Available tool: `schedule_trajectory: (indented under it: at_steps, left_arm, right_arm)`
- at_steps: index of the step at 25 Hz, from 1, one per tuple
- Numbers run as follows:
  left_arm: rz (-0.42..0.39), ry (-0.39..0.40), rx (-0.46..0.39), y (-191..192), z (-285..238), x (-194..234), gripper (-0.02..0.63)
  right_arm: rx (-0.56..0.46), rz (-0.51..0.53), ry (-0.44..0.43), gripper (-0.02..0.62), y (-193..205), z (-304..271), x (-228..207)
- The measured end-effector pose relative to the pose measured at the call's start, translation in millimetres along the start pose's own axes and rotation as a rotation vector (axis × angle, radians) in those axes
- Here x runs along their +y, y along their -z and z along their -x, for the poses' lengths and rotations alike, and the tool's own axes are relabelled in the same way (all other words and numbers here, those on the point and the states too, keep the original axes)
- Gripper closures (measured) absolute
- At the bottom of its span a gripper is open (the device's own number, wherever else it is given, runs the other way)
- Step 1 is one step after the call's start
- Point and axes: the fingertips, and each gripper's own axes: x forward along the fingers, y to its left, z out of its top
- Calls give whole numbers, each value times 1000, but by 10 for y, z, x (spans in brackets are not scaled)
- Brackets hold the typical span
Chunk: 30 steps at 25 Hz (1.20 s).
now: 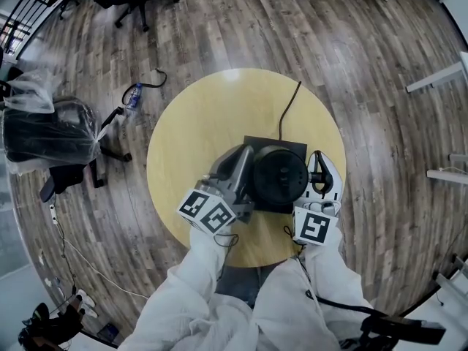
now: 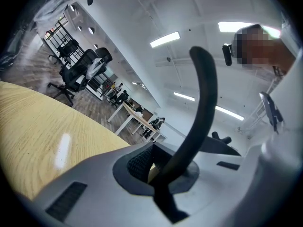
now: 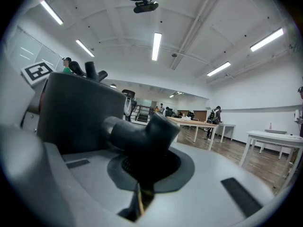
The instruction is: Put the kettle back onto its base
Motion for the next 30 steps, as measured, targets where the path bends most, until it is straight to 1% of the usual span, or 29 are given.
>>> schedule_trajectory:
  at_steps: [5,8,10,11,13,15,17,20,23,25,28,30]
  left_arm:
    - [5,-6,-6,8,-18,29,606]
    - [36,-46,-24,27,3,81,606]
    - [59,-75,-43,22,34,109,604]
    - [72,-86,-53,17,51,121,600]
    - [116,-96,-89,4,87,161,571]
    - [164,-98,-134,-21,130,192,517]
    - [180,-119,-137,-52,168,169,474]
    - [173,-152,-133,-63,239,143,448]
    - [156,-175,-175,-113,350,175,434]
    - [131,-185,-184,-118,440,181,425]
    - [97,-212,-150,-56,631,135,416]
    - [92,-229,-125,9,772,113,408]
  right_arm:
    - [-4,7,3,578,16,-15,-4]
    - [-4,14,-15,577,17,-15,16]
    - [20,13,-26,574,32,-5,24]
    - [30,10,-22,561,36,2,18]
    - [45,3,-9,523,38,19,-3]
    - [60,-1,2,481,47,37,-24]
    - [72,-1,13,468,60,64,-38]
    - [86,14,32,465,67,141,-43]
    - [85,11,32,457,48,202,-24]
    - [88,7,31,457,57,261,-24]
    - [103,-3,23,453,92,418,-20]
    - [103,-17,18,451,83,539,-28]
